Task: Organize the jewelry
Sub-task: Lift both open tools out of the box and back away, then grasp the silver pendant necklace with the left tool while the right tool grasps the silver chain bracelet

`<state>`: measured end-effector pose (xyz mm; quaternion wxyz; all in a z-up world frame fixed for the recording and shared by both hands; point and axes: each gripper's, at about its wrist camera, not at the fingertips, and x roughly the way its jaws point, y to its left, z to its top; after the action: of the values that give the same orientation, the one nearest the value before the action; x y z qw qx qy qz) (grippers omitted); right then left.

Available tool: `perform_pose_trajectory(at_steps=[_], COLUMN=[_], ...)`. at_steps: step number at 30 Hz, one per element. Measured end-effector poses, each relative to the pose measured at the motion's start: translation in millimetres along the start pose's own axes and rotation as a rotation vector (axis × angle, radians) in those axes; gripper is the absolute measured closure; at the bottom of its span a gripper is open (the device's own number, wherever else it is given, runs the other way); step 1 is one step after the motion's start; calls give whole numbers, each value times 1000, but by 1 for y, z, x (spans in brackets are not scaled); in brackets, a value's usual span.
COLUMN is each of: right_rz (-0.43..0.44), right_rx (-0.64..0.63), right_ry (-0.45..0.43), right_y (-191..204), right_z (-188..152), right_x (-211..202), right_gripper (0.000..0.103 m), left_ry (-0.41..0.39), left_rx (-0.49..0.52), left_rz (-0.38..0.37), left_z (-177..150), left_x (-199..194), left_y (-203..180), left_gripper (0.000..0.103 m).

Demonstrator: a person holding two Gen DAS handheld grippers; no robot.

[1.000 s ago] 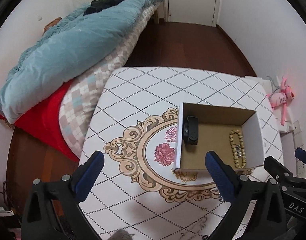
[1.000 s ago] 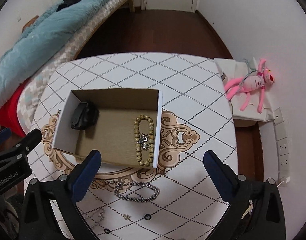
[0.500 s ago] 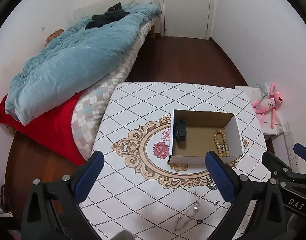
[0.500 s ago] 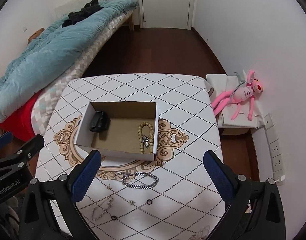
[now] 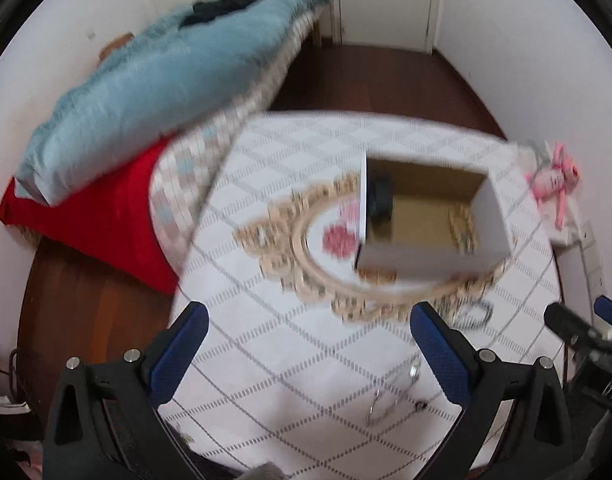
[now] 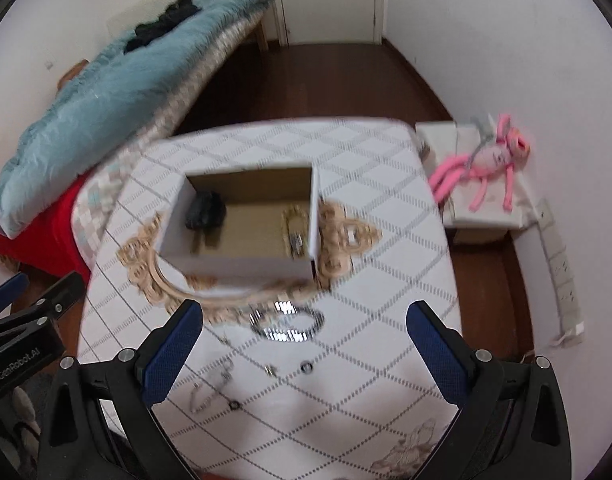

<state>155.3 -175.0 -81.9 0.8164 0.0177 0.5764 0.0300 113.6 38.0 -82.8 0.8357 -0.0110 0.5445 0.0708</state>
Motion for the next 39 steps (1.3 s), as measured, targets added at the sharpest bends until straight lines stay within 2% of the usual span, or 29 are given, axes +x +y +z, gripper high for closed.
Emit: perform_pose_trajectory(at_steps=[2,3,6,9,11,14,19,25,27,28,30,32,33,39], right_rz=[21,21,40,96,126,134,134,128,125,125,118,118,119,126], right_rx=[22,33,57,90,108,127,138,147,149,150,150,152,156,176], right_ry=[40,65,113,160,177,191,199,205,208,209,211,213,214,194], right_y=[-10,-16,-27,-36,-39,-44,-47,-50,-51,-51,-51,-50,-50,-51], right_z=[-11,-18,-34,-50,-56,-66,-71,-69,-69,-69,-69,-70,-70,-60], right_x=[15,25,47,69,77,86,93,97,98,99,100,100,101,101], right_gripper=[5,14,30,40,45,46,46,46,46,46,46,46,46,45], left_ry=[41,69,146,188,215,239,251,222,206,194,175,173,181,197], left_rx=[16,21,27,47,60,80,117,188,205,214,240,264,270,224], left_rz=[-2,-8,-35,-57,-78,-117,-144,-145,-152,-157,-168,-179,-185,-210], left_z=[-16,-26,-51,-69,-78,-86,-94,-101,-103,-104,-105,-104,-97,-82], left_x=[15,25,50,65,75,84,91,87,84,82,77,73,75,75], left_y=[-4,-6,-10,-17,-23,-31,-47,-68,-73,-77,-84,-90,-93,-84], left_gripper=[0,0,1,1,8,22,23,24,29,36,55,91,98,100])
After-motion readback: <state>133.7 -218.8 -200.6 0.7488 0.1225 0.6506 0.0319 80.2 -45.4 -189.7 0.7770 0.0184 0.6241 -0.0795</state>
